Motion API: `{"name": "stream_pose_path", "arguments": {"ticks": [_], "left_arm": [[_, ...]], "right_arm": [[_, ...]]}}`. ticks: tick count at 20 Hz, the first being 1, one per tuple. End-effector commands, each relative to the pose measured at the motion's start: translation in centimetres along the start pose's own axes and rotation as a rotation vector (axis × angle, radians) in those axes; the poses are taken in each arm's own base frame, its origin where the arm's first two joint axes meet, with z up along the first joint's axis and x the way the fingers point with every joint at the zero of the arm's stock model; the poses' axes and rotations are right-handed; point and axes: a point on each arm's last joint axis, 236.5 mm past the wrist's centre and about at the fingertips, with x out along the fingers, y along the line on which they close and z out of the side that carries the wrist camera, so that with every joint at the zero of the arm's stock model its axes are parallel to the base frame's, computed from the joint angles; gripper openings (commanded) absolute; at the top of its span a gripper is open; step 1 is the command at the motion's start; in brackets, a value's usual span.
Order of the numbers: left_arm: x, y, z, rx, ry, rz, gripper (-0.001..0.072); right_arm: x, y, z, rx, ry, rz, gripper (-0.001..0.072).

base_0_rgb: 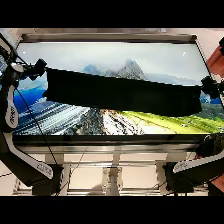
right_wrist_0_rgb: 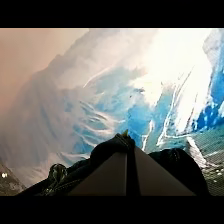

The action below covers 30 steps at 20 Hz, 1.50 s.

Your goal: Fold the clothes and pants, and hang the long-sleeved shirts on hangers.

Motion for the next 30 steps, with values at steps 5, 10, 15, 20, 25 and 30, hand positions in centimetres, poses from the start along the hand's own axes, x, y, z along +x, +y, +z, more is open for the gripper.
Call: {"name": "stream_pose_path", "arguments": {"ticks": [5, 10, 15, 20, 25, 30], "left_arm": [[0.3, 0.2, 0.2, -0.002, -0.01, 0.001, 0.0216], [-1.0, 0.0, 0.2, 0.015, 0.012, 0.003, 0.0417], [-4.5, 3.3, -1.7, 0.015, 0.189, 0.058, 0.0514], [-7.8, 8.3, -7.1, -0.059, 0.492, 0.106, 0.0579], [-7.6, 9.8, -9.0, -0.065, 0.571, 0.111, 0.0578], [-6.6, 11.3, -12.2, -0.093, 0.688, 0.118, 0.064]], "right_arm": [[0.2, 0.4, 0.6, 0.002, -0.03, 0.004, 0.0258], [-0.8, 0.9, 0.7, -0.031, 0.004, 0.001, 0.0346], [-4.5, 2.9, 1.5, -0.156, 0.086, -0.006, 0.0347], [-6.4, 3.0, -2.5, -0.254, 0.284, 0.003, 0.0346], [-7.6, 2.6, -5.5, -0.263, 0.423, 0.004, 0.0345], [-8.4, 2.4, -7.1, -0.262, 0.499, 0.004, 0.0347]]}}
